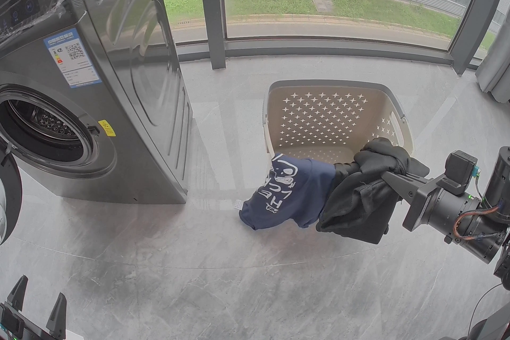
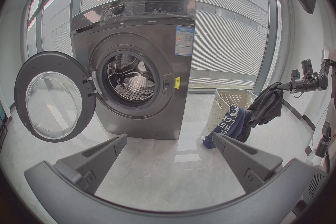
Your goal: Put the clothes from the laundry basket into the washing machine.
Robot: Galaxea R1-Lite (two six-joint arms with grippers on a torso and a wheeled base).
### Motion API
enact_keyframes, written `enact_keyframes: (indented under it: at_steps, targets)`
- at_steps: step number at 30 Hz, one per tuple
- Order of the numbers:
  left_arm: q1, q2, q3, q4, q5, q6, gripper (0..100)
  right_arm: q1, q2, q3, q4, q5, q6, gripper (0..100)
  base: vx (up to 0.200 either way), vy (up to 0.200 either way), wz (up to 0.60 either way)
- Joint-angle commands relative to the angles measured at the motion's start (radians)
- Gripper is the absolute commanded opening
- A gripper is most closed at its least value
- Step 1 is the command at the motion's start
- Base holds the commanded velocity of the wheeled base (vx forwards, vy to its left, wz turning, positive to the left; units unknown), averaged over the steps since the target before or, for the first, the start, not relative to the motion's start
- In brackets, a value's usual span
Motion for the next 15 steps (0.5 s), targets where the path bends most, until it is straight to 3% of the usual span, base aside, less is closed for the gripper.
enact_keyframes:
  at_steps: [1,15]
  targets:
    - [0.0,-0.009,0.015,0.0,0.0,0.0,100,0.0,0.001,0.005,-0.002,-0.001,0.0,0,0.0,0.2,0.0]
    - [0.0,-0.009,0.015,0.0,0.0,0.0,100,0.002,0.005,0.012,-0.005,0.001,0.0,0,0.0,0.2,0.0]
